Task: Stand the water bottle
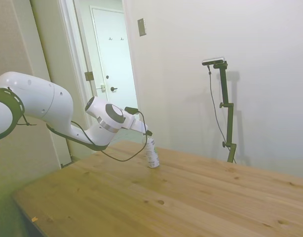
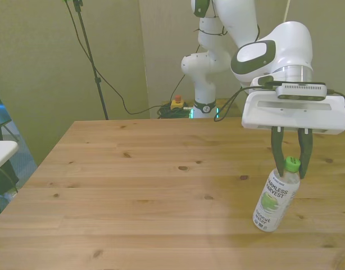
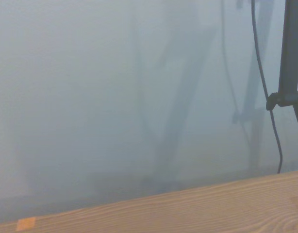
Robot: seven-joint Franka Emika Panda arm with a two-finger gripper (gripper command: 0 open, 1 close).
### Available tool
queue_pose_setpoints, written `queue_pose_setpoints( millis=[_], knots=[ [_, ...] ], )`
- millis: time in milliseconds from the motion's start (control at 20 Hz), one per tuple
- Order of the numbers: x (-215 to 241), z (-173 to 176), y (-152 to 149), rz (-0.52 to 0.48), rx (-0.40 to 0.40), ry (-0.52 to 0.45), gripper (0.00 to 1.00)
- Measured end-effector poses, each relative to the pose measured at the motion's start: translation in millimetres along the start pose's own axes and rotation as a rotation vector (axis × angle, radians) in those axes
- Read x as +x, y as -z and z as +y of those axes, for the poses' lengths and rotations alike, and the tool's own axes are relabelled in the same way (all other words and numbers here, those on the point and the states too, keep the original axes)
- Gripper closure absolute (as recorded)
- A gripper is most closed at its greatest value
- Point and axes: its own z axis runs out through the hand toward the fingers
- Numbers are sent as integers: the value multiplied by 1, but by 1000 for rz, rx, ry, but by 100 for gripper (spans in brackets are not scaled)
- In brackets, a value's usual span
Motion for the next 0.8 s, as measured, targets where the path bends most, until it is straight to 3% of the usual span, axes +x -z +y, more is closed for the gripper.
queue_pose_setpoints(
  millis=[800],
  knots=[
    [13,3,2,-53,-1,-5,0]
  ],
)
